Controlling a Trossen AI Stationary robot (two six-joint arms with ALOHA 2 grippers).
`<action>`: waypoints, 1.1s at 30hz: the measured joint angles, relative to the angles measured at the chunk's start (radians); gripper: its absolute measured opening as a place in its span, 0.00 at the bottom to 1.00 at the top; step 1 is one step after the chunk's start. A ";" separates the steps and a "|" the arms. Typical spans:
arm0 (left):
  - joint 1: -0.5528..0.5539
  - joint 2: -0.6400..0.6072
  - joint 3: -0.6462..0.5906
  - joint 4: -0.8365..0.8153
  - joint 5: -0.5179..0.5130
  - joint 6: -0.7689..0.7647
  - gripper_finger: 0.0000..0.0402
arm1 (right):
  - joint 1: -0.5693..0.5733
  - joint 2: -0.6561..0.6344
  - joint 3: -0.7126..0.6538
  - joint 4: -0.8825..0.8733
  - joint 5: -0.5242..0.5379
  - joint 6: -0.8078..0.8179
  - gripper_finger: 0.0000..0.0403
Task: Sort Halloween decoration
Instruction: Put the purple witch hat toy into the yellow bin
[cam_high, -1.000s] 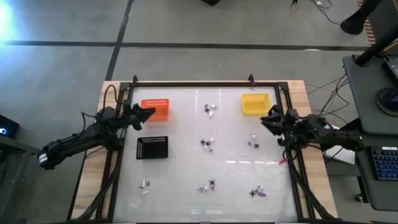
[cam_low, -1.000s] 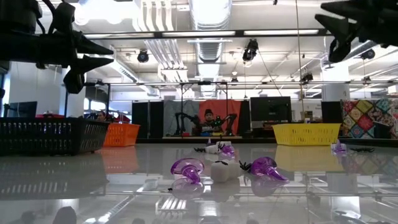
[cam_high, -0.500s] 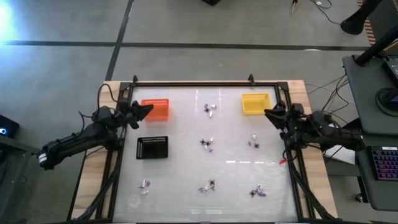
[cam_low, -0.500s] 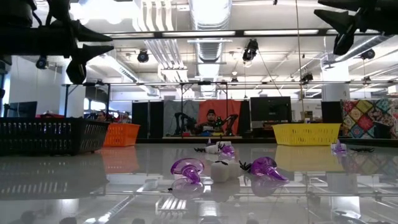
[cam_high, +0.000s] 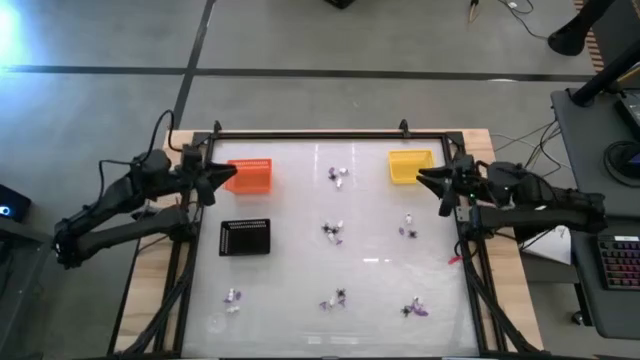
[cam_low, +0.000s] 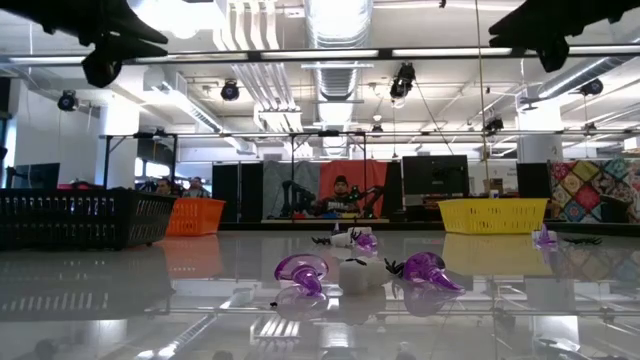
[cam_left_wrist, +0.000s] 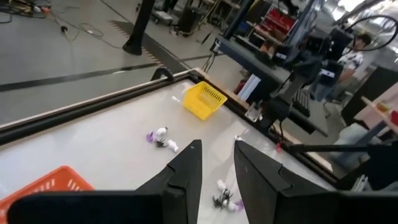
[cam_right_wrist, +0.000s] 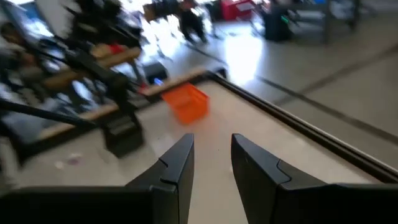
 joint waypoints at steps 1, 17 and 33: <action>0.000 0.005 0.013 -0.014 0.000 0.005 0.19 | 0.000 0.020 0.021 -0.027 0.020 0.009 0.24; 0.000 0.024 -0.048 -0.101 0.043 0.045 0.19 | 0.000 0.197 0.162 -0.455 0.033 0.579 0.24; 0.000 0.021 0.008 -0.242 0.052 0.217 0.19 | 0.050 0.518 0.158 -0.513 -0.206 0.854 0.24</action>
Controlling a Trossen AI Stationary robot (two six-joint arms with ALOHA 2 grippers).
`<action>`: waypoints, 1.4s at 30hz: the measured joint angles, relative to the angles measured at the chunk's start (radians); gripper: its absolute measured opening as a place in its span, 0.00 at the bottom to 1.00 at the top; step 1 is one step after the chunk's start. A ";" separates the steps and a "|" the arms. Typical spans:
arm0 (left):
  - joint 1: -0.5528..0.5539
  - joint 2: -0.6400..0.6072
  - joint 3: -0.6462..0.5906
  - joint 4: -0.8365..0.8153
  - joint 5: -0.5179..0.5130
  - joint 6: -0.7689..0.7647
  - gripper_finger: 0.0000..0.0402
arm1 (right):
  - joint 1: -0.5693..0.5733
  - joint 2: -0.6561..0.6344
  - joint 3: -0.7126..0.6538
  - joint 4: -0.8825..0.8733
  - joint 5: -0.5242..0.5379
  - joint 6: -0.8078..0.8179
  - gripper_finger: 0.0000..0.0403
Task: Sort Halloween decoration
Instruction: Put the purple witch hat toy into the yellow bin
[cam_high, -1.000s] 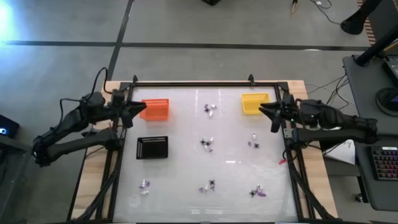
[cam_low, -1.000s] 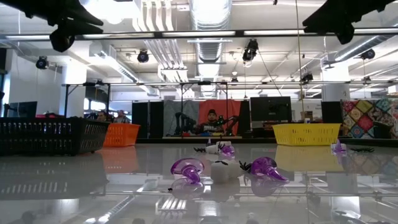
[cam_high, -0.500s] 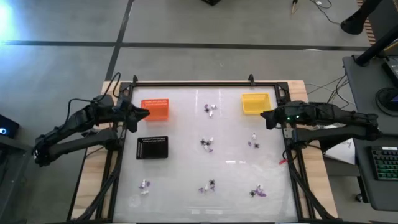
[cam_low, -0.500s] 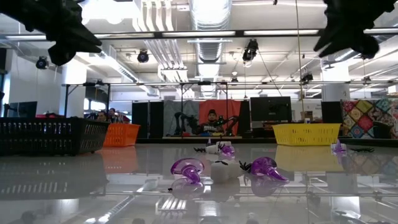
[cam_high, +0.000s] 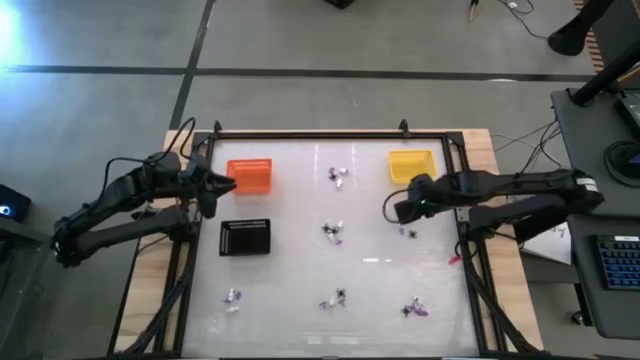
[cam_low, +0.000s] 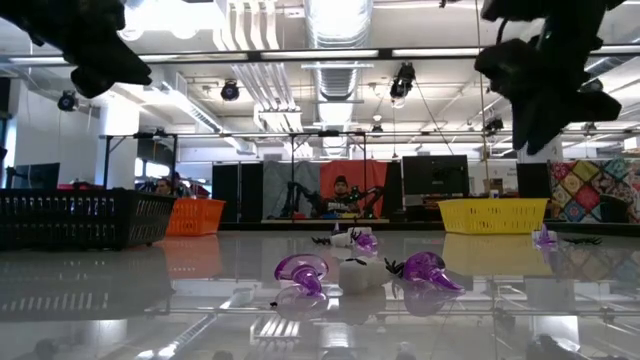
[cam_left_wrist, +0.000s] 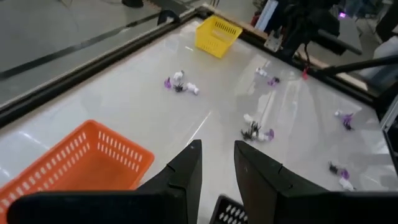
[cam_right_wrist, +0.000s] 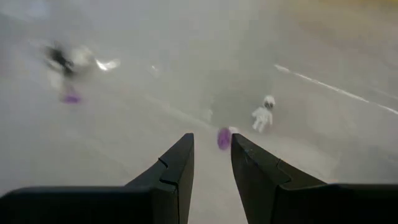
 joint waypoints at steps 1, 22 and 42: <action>0.000 -0.001 0.005 -0.005 0.000 0.000 0.19 | 0.010 0.016 0.001 0.001 0.000 0.005 0.24; 0.000 -0.045 0.056 -0.031 0.000 0.079 0.19 | 0.160 0.348 0.003 0.068 0.012 0.137 0.24; 0.000 -0.046 0.054 -0.037 0.000 0.079 0.19 | 0.145 0.468 0.001 0.105 0.075 0.129 0.24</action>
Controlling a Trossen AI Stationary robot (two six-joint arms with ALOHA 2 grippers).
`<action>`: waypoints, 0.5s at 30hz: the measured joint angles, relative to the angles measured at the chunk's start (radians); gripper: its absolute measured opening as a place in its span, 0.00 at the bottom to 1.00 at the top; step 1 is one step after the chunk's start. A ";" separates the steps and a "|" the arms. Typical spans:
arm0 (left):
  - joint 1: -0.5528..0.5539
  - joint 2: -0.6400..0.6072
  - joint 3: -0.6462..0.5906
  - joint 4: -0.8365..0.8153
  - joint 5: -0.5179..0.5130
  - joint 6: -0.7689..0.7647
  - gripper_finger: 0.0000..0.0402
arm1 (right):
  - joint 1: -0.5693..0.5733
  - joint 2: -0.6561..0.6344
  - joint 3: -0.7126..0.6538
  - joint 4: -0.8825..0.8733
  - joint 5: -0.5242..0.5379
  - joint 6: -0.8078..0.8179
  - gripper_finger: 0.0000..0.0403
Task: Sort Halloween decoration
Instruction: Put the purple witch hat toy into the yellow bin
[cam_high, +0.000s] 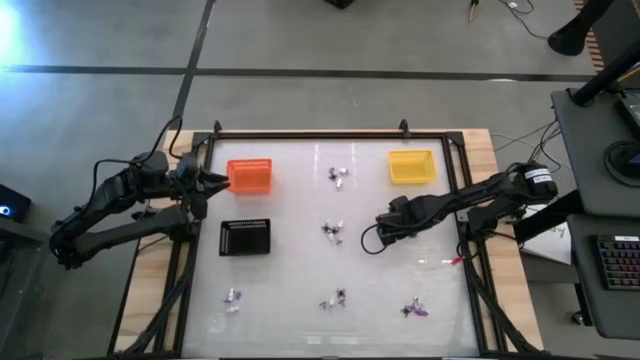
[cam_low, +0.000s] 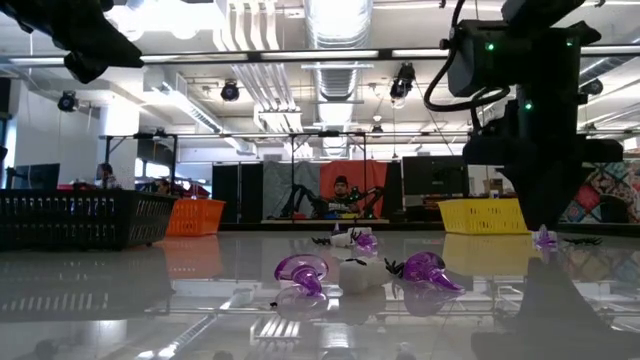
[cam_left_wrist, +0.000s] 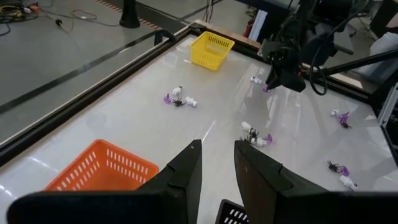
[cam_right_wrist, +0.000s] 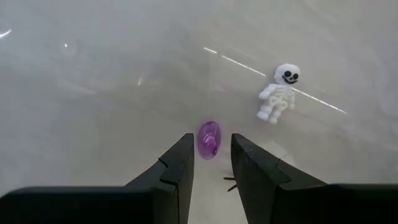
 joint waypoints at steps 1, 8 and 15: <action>0.000 0.000 0.000 0.000 0.000 0.000 0.19 | -0.001 0.000 -0.001 0.000 0.000 0.000 0.24; 0.000 0.000 0.000 -0.012 0.000 0.000 0.19 | -0.005 0.000 -0.015 0.004 0.005 0.022 0.24; 0.000 0.000 0.000 -0.015 0.000 0.004 0.19 | -0.005 0.000 -0.017 0.039 0.013 0.027 0.24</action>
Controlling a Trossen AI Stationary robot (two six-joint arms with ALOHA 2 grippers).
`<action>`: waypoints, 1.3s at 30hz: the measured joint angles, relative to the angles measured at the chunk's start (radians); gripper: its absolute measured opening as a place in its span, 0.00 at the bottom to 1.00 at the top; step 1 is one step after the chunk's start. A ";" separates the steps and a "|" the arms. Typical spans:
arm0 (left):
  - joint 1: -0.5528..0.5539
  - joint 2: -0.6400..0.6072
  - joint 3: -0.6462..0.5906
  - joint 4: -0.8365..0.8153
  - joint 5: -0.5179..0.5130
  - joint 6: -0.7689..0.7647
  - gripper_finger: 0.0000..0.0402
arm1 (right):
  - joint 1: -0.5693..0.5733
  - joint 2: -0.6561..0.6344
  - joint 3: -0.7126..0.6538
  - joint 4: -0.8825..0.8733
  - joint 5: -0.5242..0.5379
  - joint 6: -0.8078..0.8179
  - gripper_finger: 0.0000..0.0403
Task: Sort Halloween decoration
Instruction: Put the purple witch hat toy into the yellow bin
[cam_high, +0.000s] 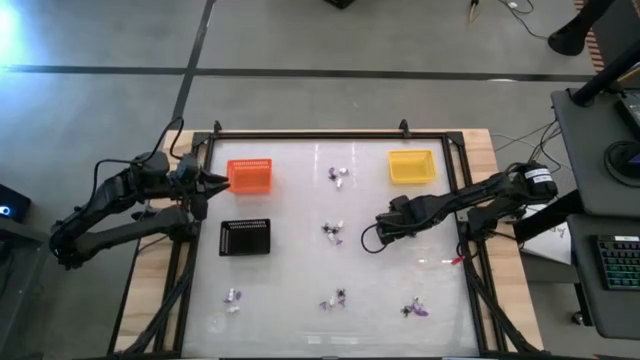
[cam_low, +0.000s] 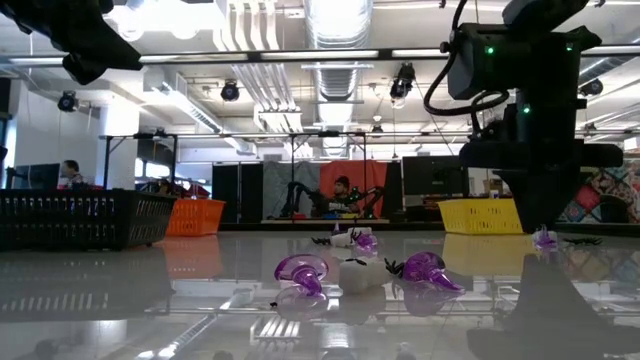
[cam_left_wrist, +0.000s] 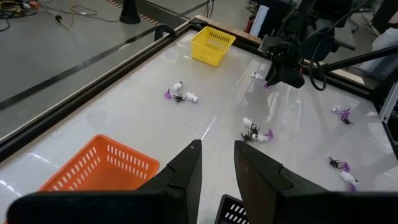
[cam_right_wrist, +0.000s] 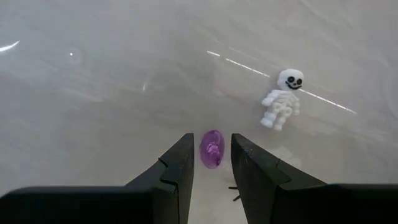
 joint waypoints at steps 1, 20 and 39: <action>0.000 0.000 0.000 0.000 0.000 0.000 0.19 | 0.000 0.000 -0.001 0.008 0.000 0.000 0.24; 0.000 0.000 0.000 0.000 0.000 0.000 0.19 | 0.000 0.000 -0.021 0.008 -0.023 0.022 0.05; 0.000 0.000 0.000 0.000 0.000 0.000 0.19 | -0.003 -0.063 0.072 0.006 0.012 -0.024 0.02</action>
